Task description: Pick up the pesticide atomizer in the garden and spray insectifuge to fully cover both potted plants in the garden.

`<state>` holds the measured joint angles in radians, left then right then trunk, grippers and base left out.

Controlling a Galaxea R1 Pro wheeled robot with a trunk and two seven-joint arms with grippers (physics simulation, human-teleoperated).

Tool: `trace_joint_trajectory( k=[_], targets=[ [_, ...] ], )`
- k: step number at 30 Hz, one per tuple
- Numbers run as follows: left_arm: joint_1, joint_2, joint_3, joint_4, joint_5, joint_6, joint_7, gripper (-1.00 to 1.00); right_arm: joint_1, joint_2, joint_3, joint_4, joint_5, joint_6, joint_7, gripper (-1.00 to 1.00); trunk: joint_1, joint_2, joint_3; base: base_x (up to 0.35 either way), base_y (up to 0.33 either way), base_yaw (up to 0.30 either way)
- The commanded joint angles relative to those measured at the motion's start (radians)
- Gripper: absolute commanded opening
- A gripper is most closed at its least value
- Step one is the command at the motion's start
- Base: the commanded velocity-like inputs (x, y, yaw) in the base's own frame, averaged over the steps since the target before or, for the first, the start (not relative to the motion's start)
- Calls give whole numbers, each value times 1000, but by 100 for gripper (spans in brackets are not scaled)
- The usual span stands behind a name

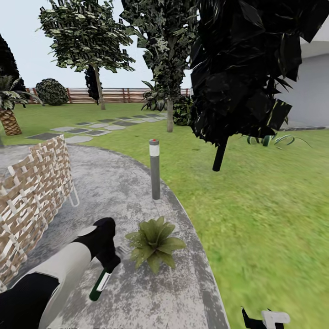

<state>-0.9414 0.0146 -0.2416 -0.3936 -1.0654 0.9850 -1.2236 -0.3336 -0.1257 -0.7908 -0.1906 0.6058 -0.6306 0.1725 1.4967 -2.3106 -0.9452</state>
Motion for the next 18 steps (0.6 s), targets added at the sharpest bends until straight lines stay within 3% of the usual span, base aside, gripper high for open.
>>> trace_joint_trajectory(
  k=[1,8,14,18],
  targets=[
    [0,-2,-2,-2,-8,7,-10,-100,-1,0,-8,0,2,-3,9,100,0,0,-1,0,0,239],
    [0,-9,-9,1,-11,10,-10,-100,-1,0,-8,0,1,-3,9,100,0,0,-1,19,0,244],
    [7,-10,-12,12,-11,11,-10,-100,-1,1,-8,0,1,-3,9,100,0,0,-1,249,0,33],
    [16,-8,-15,15,-11,11,-10,-100,-1,0,-8,0,1,-3,9,100,0,0,-1,93,0,1]
  ],
)
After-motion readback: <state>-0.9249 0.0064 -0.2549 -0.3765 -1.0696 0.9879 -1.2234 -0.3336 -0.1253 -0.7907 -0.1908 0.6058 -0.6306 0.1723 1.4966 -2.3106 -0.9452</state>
